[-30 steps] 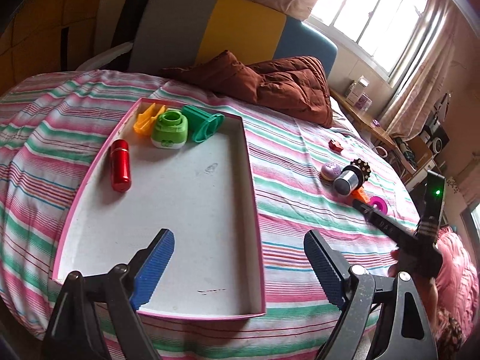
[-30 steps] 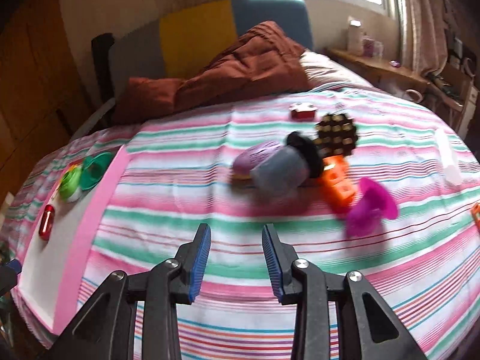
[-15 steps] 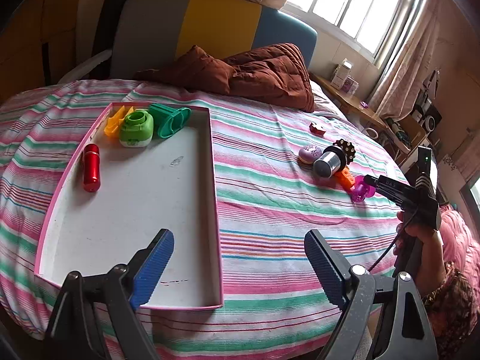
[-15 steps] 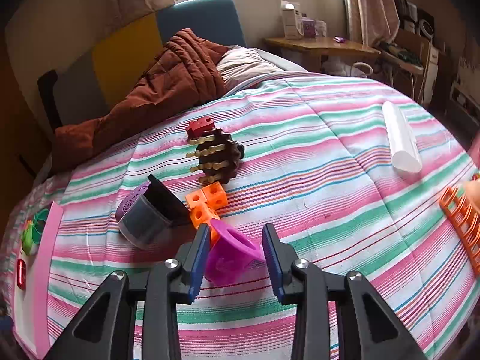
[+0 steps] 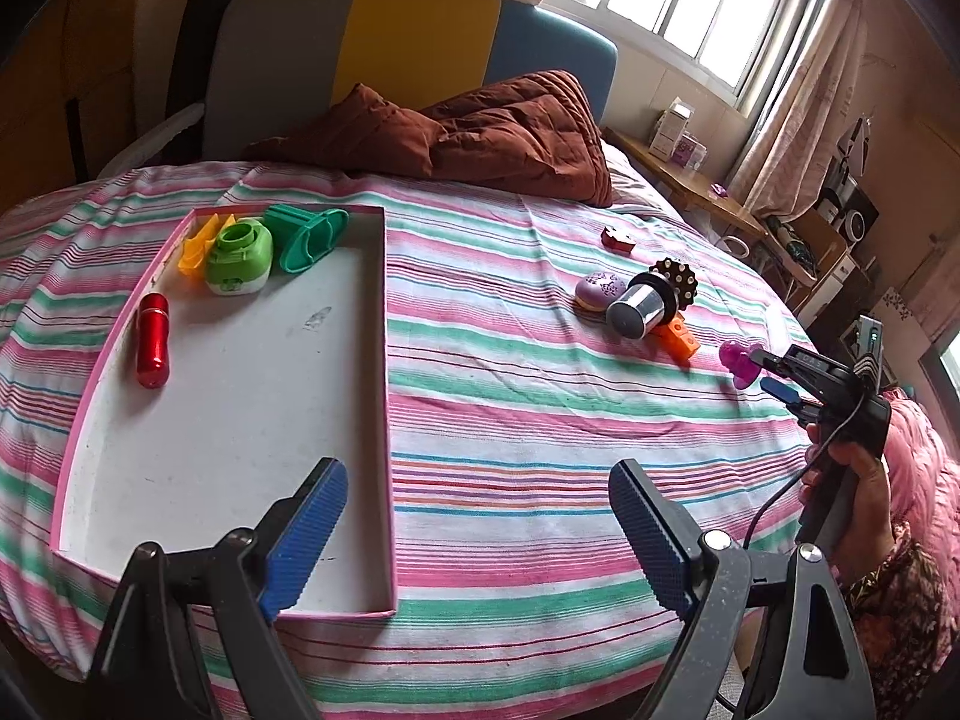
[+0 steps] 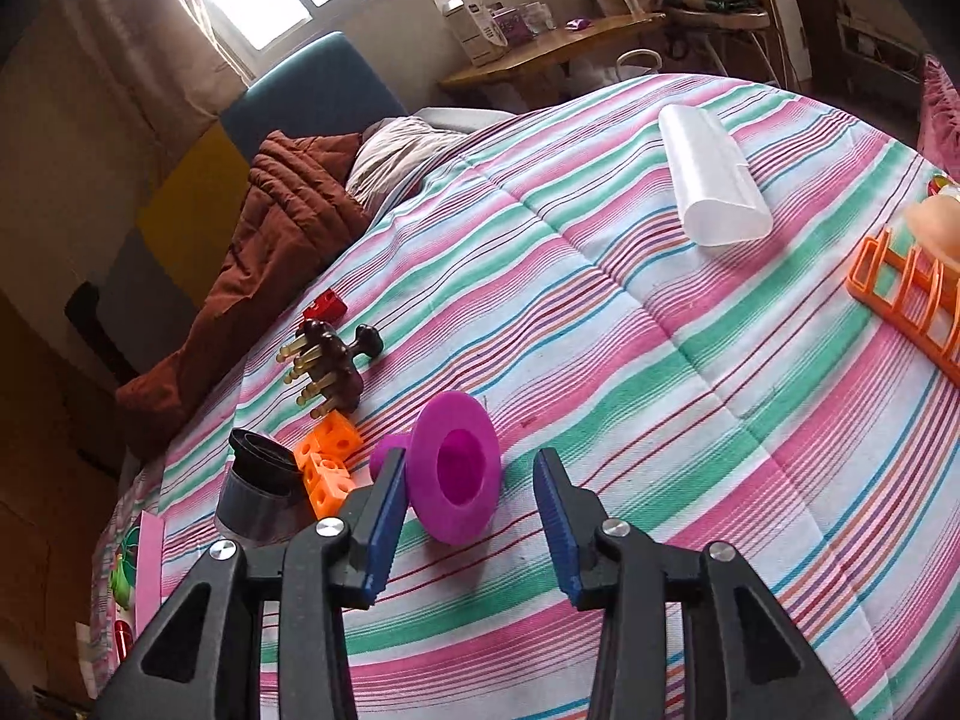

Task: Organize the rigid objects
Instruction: 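Grasp the magenta suction-cup toy with the right tool, then grasp the grey black-lidded canister with the left tool while the right tool holds the magenta toy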

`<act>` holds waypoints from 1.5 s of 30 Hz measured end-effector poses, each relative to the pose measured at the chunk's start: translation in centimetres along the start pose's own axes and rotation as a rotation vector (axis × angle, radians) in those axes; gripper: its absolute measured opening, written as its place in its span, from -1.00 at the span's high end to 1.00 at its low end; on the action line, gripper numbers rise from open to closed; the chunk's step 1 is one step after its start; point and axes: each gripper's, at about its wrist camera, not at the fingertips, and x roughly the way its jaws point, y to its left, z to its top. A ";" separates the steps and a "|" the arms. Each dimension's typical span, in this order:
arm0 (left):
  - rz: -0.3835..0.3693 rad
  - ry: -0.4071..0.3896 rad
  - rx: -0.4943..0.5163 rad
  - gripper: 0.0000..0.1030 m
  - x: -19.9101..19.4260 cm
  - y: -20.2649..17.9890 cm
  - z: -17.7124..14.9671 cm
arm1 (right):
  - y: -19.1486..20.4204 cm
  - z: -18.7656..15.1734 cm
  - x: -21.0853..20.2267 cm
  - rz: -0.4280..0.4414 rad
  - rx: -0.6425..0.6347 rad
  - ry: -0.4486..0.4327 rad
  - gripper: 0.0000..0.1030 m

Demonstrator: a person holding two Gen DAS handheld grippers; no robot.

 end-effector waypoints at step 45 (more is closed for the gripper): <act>-0.047 0.065 0.077 -0.74 4.9 -6.3 2.4 | 2.4 -0.9 1.5 -0.110 -0.271 -0.056 0.61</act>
